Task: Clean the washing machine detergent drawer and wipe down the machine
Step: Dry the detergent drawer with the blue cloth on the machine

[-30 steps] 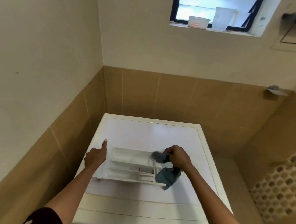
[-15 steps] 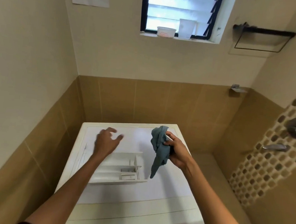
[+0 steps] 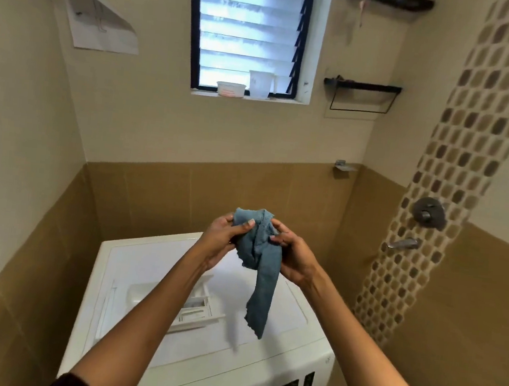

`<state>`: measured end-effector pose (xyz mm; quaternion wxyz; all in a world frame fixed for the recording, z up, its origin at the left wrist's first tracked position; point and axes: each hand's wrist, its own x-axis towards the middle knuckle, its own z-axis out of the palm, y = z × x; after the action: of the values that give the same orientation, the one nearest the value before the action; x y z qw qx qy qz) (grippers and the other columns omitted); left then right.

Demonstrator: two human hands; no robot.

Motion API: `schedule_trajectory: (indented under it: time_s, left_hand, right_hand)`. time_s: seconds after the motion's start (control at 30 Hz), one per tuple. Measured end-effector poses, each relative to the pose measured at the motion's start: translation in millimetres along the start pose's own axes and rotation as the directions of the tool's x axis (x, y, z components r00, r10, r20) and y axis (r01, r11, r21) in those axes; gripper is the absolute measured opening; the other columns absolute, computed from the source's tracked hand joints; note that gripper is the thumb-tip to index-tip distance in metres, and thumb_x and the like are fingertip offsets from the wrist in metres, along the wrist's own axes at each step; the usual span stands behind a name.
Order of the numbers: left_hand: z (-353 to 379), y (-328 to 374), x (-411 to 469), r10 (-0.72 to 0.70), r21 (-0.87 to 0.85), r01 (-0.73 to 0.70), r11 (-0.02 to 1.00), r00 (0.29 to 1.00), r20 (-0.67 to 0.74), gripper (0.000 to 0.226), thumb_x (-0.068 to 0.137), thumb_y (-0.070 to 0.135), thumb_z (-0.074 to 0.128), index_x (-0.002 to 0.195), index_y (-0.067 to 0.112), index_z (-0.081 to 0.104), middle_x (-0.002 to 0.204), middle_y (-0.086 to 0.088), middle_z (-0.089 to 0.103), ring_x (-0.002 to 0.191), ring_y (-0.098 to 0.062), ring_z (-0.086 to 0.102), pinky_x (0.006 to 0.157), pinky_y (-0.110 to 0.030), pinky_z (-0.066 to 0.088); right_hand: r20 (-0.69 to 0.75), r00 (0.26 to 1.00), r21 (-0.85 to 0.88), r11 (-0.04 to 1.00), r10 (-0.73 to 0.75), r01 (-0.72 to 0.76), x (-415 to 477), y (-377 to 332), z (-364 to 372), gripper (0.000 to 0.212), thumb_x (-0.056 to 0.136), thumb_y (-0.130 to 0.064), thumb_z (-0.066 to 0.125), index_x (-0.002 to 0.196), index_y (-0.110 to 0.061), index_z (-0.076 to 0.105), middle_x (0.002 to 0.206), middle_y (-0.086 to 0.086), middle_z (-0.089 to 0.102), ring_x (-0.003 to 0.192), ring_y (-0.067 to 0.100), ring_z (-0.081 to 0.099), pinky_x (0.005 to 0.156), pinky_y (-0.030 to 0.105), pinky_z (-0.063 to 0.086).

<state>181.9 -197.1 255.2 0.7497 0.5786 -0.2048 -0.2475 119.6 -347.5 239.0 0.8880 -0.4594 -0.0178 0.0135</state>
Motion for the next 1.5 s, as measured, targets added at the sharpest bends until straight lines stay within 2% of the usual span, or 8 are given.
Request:
schedule_trajectory:
  time_s: [0.17,0.47,0.63,0.83,1.07,1.27,1.37,1.5]
  left_hand:
    - [20.1,9.6,-4.3,0.088,0.129,-0.088,0.988,0.996,0.005,0.007,0.086,0.008,0.061,0.092,0.011,0.063,0.079,0.000,0.073,0.074,-0.013,0.068,0.063,-0.022,0.057]
    - [60.1,10.0,2.2,0.287,0.484,-0.225,0.846,0.956,-0.056,0.021,0.082,0.022,0.068,0.099,0.010,0.063,0.103,-0.009,0.067,0.098,-0.024,0.064,0.089,-0.040,0.054]
    - [77.9,17.9,4.7,0.361,0.646,-0.298,0.703,0.932,0.038,0.035,0.082,0.018,0.070,0.114,0.006,0.062,0.107,0.007,0.056,0.097,-0.011,0.054,0.075,-0.014,0.045]
    - [96.9,42.8,22.0,0.206,0.709,-0.342,0.617,0.939,0.274,0.017,0.078,0.016,0.072,0.094,0.010,0.071,0.089,0.000,0.070,0.079,-0.010,0.064,0.070,-0.021,0.051]
    - [135.9,52.3,51.5,0.124,0.755,-0.350,0.554,0.932,0.341,0.015,0.074,0.018,0.076,0.087,0.011,0.073,0.079,0.004,0.071,0.065,0.003,0.064,0.064,-0.015,0.052]
    - [145.3,6.8,62.0,0.289,0.583,-0.200,0.788,0.955,-0.062,0.026,0.084,0.025,0.066,0.103,0.006,0.065,0.099,-0.002,0.062,0.090,-0.014,0.057,0.067,-0.017,0.046]
    - [144.2,-40.3,47.7,0.003,0.371,0.142,0.918,0.931,-0.364,0.042,0.090,0.049,0.048,0.084,0.009,0.060,0.089,-0.008,0.062,0.074,-0.019,0.055,0.065,-0.026,0.043]
    - [157.7,-87.7,24.4,-0.289,0.099,0.322,0.942,0.923,-0.254,0.069,0.089,0.066,0.022,0.088,0.011,0.064,0.091,-0.010,0.068,0.083,-0.026,0.064,0.073,-0.031,0.050]
  right_hand:
    - [-0.181,0.978,-0.168,0.983,-0.103,0.073,-24.0,-6.2,-2.0,0.033,0.079,0.006,0.045,0.105,-0.009,0.059,0.098,0.013,0.062,0.085,0.025,0.060,0.077,0.035,0.053]
    - [-0.391,0.847,-0.570,0.818,-0.359,0.084,-57.7,-19.2,2.2,0.026,0.096,-0.012,0.042,0.092,-0.022,0.065,0.092,-0.003,0.064,0.088,0.011,0.054,0.071,0.029,0.038]
    - [-0.312,0.883,-0.657,0.751,-0.350,0.066,-62.4,-35.5,-7.5,0.011,0.087,-0.024,0.064,0.075,-0.023,0.063,0.078,-0.006,0.063,0.076,0.008,0.056,0.064,0.022,0.043]
    - [-0.146,0.974,-0.635,0.771,-0.176,0.044,-65.7,-57.9,-28.7,0.039,0.073,-0.021,0.074,0.108,-0.012,0.057,0.101,0.007,0.065,0.093,0.024,0.060,0.073,0.031,0.047]
    - [-0.075,0.988,-0.683,0.729,-0.134,0.047,-77.3,-74.7,-58.5,0.021,0.083,-0.008,0.067,0.102,-0.016,0.063,0.098,-0.002,0.069,0.085,0.007,0.068,0.076,0.020,0.055]
    - [-0.171,0.963,-0.565,0.821,-0.208,0.077,-80.1,-99.8,-83.9,0.014,0.082,-0.013,0.070,0.095,-0.008,0.067,0.088,0.007,0.071,0.079,0.017,0.069,0.067,0.026,0.055]
    - [-0.235,0.952,-0.518,0.854,-0.195,0.047,-82.5,-115.2,-95.9,0.006,0.084,-0.012,0.068,0.084,-0.007,0.066,0.068,0.000,0.070,0.060,0.008,0.067,0.049,0.018,0.050]
    - [-0.321,0.926,-0.494,0.869,-0.197,0.014,-79.0,-127.8,-116.2,0.010,0.084,-0.015,0.069,0.089,-0.007,0.066,0.086,0.009,0.070,0.078,0.018,0.068,0.070,0.029,0.058]
